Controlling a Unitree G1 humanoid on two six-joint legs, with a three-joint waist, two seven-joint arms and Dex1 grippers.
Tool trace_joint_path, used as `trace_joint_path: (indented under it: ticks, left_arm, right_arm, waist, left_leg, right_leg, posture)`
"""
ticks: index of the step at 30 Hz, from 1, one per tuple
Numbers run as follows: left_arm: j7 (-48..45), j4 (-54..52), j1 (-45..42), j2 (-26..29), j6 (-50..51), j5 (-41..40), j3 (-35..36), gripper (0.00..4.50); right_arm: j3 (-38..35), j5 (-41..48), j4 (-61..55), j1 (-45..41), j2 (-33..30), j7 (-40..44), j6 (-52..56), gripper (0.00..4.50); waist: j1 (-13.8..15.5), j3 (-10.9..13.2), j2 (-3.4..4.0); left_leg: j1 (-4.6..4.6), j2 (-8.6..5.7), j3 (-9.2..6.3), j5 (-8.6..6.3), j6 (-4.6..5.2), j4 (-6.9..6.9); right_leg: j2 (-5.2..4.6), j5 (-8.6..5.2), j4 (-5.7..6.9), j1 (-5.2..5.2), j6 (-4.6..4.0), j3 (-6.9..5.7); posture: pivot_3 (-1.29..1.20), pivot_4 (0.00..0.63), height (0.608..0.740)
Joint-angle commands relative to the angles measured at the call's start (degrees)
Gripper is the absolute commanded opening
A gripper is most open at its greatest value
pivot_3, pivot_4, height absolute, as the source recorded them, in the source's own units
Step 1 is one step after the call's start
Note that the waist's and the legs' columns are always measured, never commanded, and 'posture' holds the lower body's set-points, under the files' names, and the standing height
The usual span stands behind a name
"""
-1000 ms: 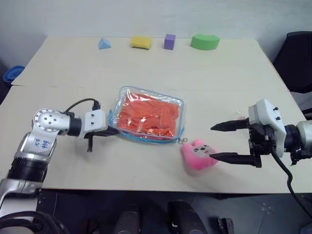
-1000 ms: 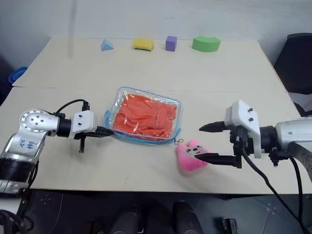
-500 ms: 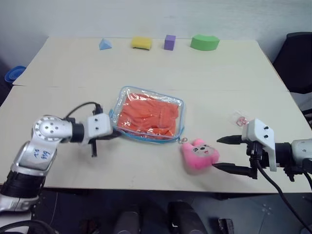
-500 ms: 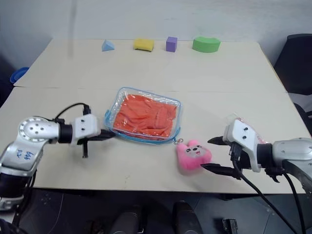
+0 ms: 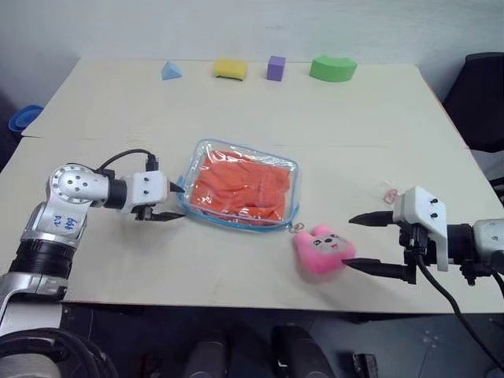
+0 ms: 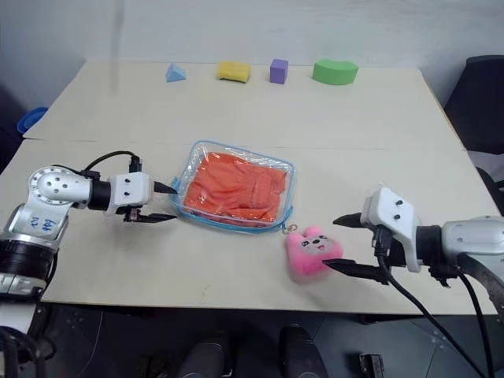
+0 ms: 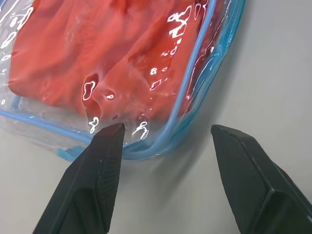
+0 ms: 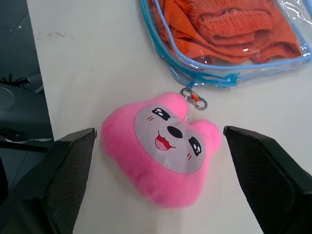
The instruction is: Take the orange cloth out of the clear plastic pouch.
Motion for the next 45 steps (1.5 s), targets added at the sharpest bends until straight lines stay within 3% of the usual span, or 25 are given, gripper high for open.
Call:
trace_joint_path:
  ticks: [1, 2, 5, 10, 13, 18, 22, 29, 37, 41, 45]
  left_arm:
    - [1.60, 4.08, -2.65, -1.43, -3.24, 2.10, -0.83, 2.99]
    - [1.84, 5.00, -3.09, -2.03, -3.57, 2.22, -0.90, 2.99]
    - [1.93, 5.30, -3.02, -2.95, -4.14, 2.11, -0.79, 2.39]
    - [2.31, -0.97, 0.78, -2.36, -1.51, 1.75, -0.30, 0.80]
    - [2.61, -11.80, 6.79, -0.77, 6.35, 0.80, 0.72, 0.01]
    - [5.87, -24.65, 13.01, -0.34, 17.65, 0.39, 2.72, 0.01]
    - [7.46, -27.59, 14.45, -0.61, 20.59, 0.27, 3.38, 0.01]
    - [6.75, -32.33, 17.74, -0.08, 25.58, -5.88, 7.89, 1.94]
    - [0.52, -42.38, 23.69, 4.45, 43.16, -26.79, 21.56, 1.94]
    - [3.15, -43.25, 23.53, 5.20, 45.89, -28.75, 23.72, 1.97]
    - [4.79, -44.72, 23.80, 5.53, 46.86, -29.41, 24.10, 1.97]
  right_arm:
    - [-1.03, 0.81, -1.09, -0.52, 0.00, -0.13, -0.14, 4.37]
    - [-1.02, 0.77, -1.15, -0.50, 0.02, -0.18, -0.17, 4.37]
    - [-1.19, 0.78, -1.35, -0.35, 0.04, -0.32, -0.18, 4.37]
    - [-1.27, 0.85, -1.63, -0.26, 0.17, -0.78, -0.14, 4.37]
    - [-1.32, 0.89, -2.13, 0.21, 0.32, -1.27, 0.05, 4.37]
    - [-3.30, 1.85, -3.23, 2.84, 1.13, -3.17, 1.71, 4.37]
    - [-3.99, 2.09, -4.28, 5.89, 2.56, -4.63, 2.37, 4.37]
    - [1.72, -2.66, -0.16, 5.14, 4.89, -6.22, -0.98, 4.37]
    - [11.95, -8.51, 8.47, 0.42, 7.86, -4.18, -5.19, 4.37]
    - [14.45, -8.58, 10.52, -1.12, 9.52, -2.41, -5.55, 3.41]
    - [14.01, -5.01, 7.13, -0.90, 9.28, 0.33, -3.67, 2.05]
  waist:
    - [0.02, 0.00, -0.01]
    - [0.03, 0.00, -0.01]
    - [-0.09, -0.01, -0.02]
    - [-0.04, -0.01, -0.02]
    - [-0.17, -0.02, -0.03]
    - [-0.03, -0.04, -0.06]
    - [0.11, -0.05, -0.07]
    - [-0.24, -0.05, -0.08]
    - [-0.25, -0.06, -0.09]
    - [-0.08, -0.06, -0.09]
    - [-0.12, -0.06, -0.10]
  left_leg:
    - [0.00, 0.00, 0.00, 0.00, 0.00, 0.00]
    - [0.00, 0.00, 0.00, 0.00, 0.00, 0.00]
    - [0.00, 0.00, 0.01, 0.00, -0.01, 0.00]
    - [0.00, 0.00, 0.00, 0.12, -0.21, 0.00]
    - [0.00, 0.01, 0.01, 0.12, -0.21, 0.00]
    - [0.01, 0.02, -0.01, 0.09, -0.17, 0.00]
    - [0.01, 0.01, -0.01, 0.03, -0.05, 0.01]
    - [0.05, 0.02, 0.00, -0.01, 0.01, 0.01]
    - [0.06, 0.04, -0.04, 0.00, 0.00, 0.00]
    - [0.07, 0.02, -0.05, 0.00, 0.00, 0.00]
    - [0.06, 0.01, -0.06, -0.01, 0.00, 0.00]
  right_leg:
    - [0.00, 0.00, 0.00, 0.00, 0.00, 0.00]
    - [0.00, 0.00, 0.01, 0.00, 0.00, 0.00]
    - [0.00, 0.00, 0.02, 0.00, 0.00, 0.01]
    - [0.00, 0.00, 0.04, -0.02, 0.00, 0.02]
    - [-0.01, 0.00, 0.05, -0.01, 0.00, 0.04]
    - [-0.01, 0.00, 0.04, 0.01, 0.00, 0.05]
    - [-0.02, 0.00, 0.04, 0.04, 0.00, 0.04]
    - [0.00, 0.00, 0.05, 0.05, 0.00, 0.04]
    - [-0.01, 0.00, 0.03, 0.05, 0.00, 0.03]
    - [-0.03, 0.00, 0.03, 0.07, 0.00, 0.03]
    - [-0.03, 0.00, 0.01, 0.08, 0.00, 0.02]
  posture:
    - [0.00, 0.150, 0.740]
    - [0.00, 0.150, 0.740]
    - [0.00, 0.150, 0.740]
    - [0.00, 0.150, 0.740]
    - [0.00, 0.150, 0.740]
    - [0.00, 0.150, 0.740]
    - [0.00, 0.150, 0.740]
    - [0.00, 0.150, 0.740]
    - [0.00, 0.150, 0.740]
    - [0.00, 0.150, 0.740]
    - [0.00, 0.150, 0.740]
